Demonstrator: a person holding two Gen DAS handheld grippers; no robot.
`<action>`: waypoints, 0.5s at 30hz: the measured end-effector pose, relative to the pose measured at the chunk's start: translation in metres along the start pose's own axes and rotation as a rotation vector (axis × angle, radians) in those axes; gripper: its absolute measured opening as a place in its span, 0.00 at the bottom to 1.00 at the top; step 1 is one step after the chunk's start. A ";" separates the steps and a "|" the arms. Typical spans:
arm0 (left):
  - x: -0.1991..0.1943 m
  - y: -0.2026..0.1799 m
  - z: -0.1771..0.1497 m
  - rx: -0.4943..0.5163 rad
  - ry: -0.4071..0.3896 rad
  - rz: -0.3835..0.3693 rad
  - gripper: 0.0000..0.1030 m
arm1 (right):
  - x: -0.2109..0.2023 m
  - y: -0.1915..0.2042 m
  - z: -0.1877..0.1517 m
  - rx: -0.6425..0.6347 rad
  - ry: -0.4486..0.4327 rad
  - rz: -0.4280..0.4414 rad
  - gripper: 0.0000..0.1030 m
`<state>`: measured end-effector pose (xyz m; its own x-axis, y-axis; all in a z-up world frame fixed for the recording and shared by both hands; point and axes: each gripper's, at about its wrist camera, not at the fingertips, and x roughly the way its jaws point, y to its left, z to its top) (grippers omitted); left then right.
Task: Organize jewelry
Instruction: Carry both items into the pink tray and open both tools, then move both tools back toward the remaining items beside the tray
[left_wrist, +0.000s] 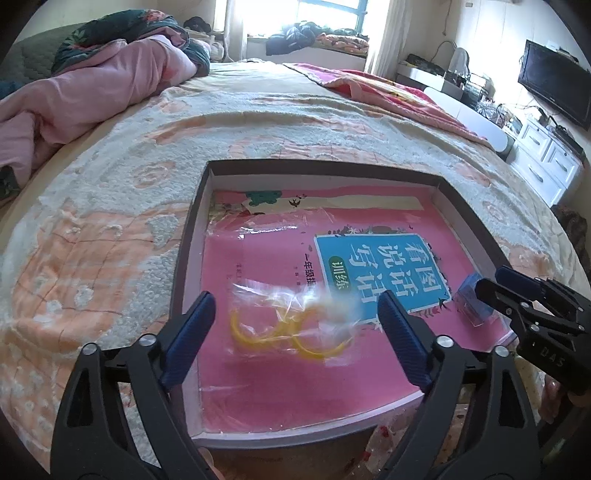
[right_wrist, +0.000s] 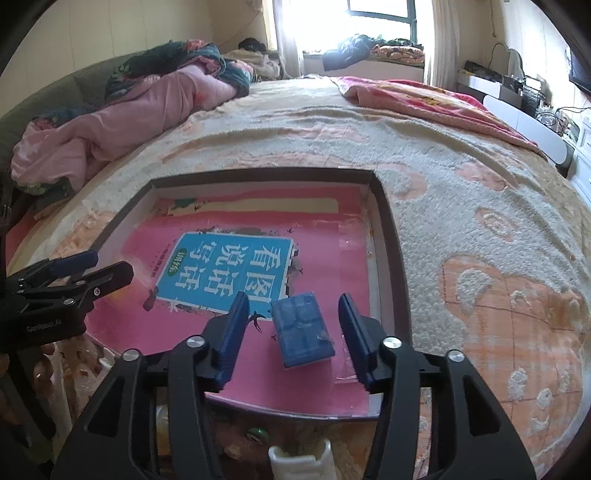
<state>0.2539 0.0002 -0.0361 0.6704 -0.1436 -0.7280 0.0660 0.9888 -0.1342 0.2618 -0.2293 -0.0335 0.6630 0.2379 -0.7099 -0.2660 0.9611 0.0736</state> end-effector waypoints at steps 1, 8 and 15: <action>-0.003 0.000 0.000 -0.002 -0.008 -0.003 0.82 | -0.003 0.000 0.000 0.003 -0.010 0.001 0.51; -0.026 -0.002 0.000 0.001 -0.073 0.006 0.87 | -0.033 0.004 -0.003 -0.005 -0.112 -0.010 0.59; -0.062 -0.005 -0.004 0.002 -0.180 0.018 0.89 | -0.067 0.013 -0.009 -0.037 -0.215 -0.022 0.66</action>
<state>0.2085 0.0041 0.0068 0.7930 -0.1162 -0.5980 0.0540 0.9912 -0.1210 0.2072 -0.2340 0.0089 0.8016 0.2452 -0.5453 -0.2728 0.9616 0.0313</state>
